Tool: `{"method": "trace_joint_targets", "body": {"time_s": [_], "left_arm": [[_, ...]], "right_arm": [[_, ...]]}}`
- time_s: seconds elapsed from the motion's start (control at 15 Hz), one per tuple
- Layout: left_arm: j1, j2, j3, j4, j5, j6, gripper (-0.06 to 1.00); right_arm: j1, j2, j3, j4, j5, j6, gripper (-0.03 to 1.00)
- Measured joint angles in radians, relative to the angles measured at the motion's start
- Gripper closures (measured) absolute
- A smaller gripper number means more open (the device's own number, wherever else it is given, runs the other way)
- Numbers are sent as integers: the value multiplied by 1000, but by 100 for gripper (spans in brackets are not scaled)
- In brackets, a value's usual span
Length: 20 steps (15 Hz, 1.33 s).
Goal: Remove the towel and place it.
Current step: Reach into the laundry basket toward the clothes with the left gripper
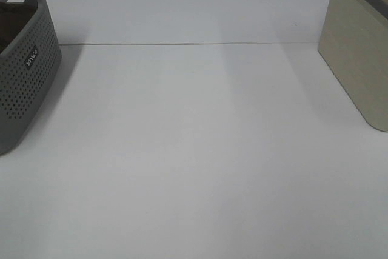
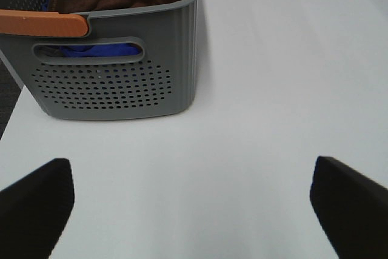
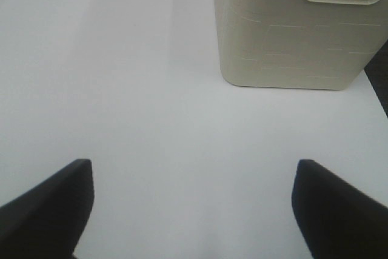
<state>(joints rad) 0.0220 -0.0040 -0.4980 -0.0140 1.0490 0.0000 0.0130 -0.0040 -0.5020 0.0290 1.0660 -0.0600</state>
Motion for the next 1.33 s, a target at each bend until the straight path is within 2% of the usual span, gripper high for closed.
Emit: {"method": "trace_joint_targets", "body": {"time_s": [0.27, 0.87, 1.07, 1.2, 1.33], "left_arm": [[-44, 0, 0, 0, 0, 0, -5], [-49, 0, 0, -62, 0, 7, -5], [-49, 45, -35, -65, 31, 108, -4], [-49, 154, -110, -67, 75, 172, -4], [-49, 339, -244, -69, 152, 284, -4]], "right_arm": [[0, 0, 0, 0, 0, 0, 12], [0, 0, 0, 0, 0, 0, 12], [0, 0, 0, 0, 0, 0, 12], [0, 0, 0, 0, 0, 0, 12], [0, 0, 0, 0, 0, 0, 12]]}}
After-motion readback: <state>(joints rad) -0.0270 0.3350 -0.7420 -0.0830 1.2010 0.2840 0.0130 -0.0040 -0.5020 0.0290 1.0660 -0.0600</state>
